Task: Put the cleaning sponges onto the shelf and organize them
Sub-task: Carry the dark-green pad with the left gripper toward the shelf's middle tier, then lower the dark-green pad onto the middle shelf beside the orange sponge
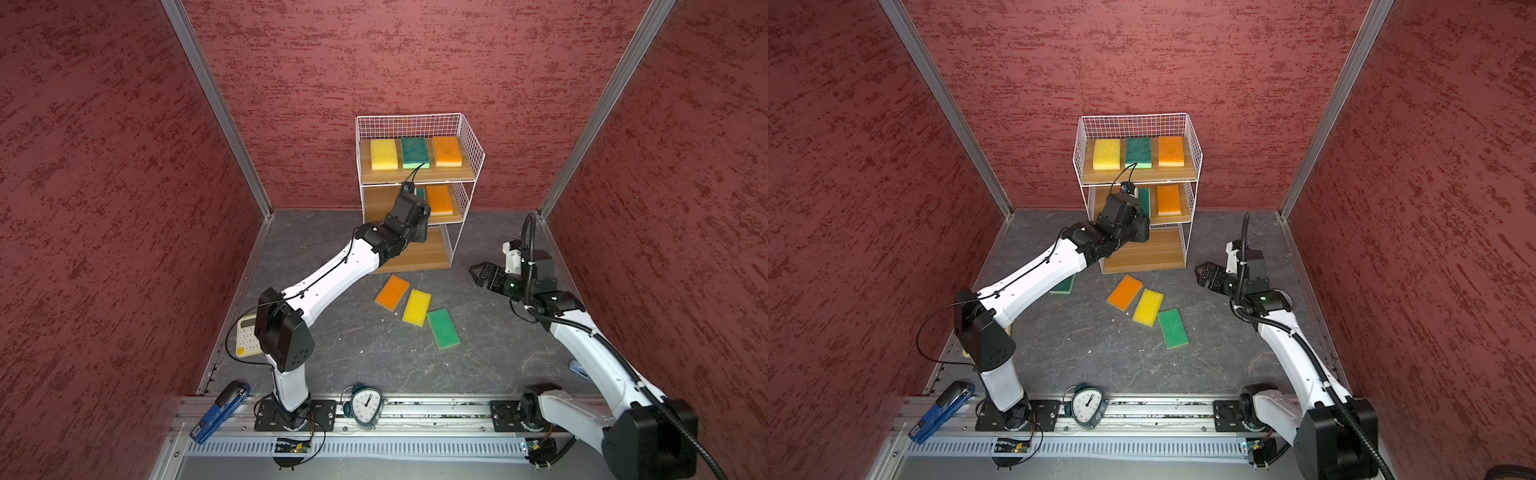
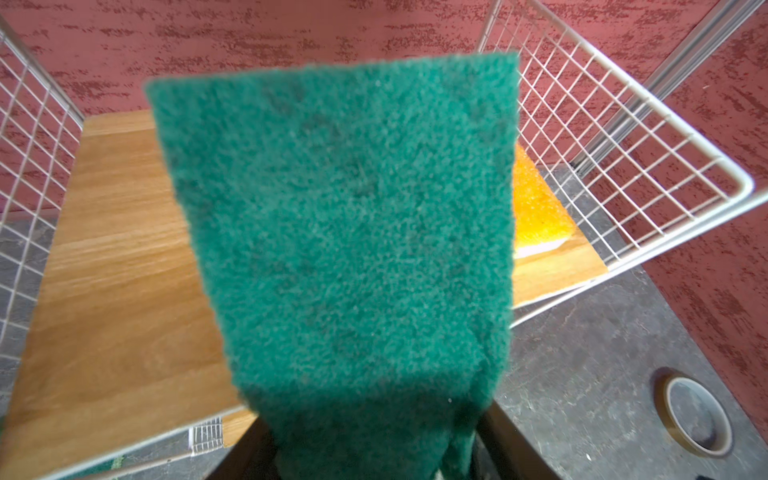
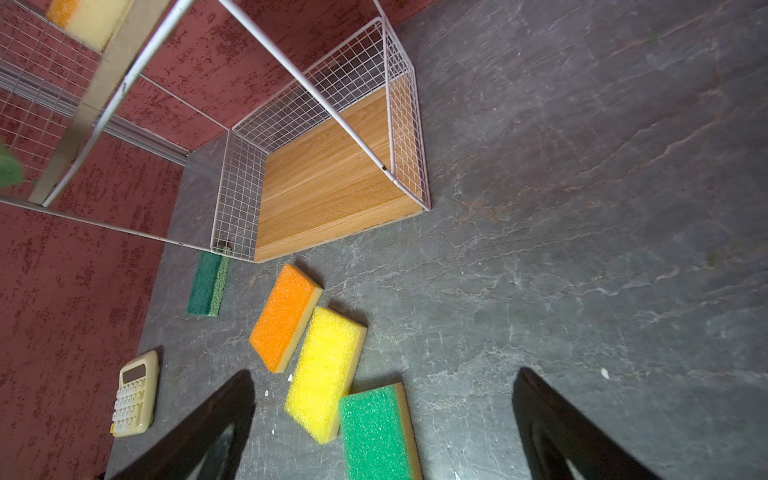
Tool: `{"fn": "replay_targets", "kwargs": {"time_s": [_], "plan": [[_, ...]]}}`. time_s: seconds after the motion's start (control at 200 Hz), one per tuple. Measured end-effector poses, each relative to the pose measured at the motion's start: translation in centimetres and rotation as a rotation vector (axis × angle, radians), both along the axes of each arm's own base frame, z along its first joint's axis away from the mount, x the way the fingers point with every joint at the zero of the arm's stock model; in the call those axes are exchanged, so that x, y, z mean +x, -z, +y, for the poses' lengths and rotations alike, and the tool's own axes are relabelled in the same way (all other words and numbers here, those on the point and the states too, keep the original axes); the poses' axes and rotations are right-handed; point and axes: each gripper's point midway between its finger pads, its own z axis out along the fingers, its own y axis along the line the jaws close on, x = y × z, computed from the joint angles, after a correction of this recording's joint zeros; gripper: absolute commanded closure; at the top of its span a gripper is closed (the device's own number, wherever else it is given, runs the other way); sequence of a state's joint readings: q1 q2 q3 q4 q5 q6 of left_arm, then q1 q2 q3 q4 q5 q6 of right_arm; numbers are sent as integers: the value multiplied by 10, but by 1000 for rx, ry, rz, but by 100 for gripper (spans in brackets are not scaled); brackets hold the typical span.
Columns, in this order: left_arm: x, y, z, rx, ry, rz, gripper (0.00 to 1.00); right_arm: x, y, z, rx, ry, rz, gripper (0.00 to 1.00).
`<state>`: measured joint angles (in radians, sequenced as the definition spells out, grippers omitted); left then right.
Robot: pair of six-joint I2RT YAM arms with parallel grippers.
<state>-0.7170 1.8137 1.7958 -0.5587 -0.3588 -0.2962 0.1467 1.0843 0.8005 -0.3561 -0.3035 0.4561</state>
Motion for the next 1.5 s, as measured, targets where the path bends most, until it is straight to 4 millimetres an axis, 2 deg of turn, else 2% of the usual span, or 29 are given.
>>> {"fn": "replay_targets", "kwargs": {"time_s": [0.21,0.581,1.363,1.503], "plan": [[7,0,0,9,-13,-27,39,6,-9,1,4,-1,-23,2],[19,-3,1,18,-46,-80,38,11,-5,3,9,-5,-20,2],[42,14,2,5,-115,-157,37,16,-3,7,30,-17,-19,2],[43,15,1,5,-118,-160,34,16,-3,7,33,-15,-18,2]]}}
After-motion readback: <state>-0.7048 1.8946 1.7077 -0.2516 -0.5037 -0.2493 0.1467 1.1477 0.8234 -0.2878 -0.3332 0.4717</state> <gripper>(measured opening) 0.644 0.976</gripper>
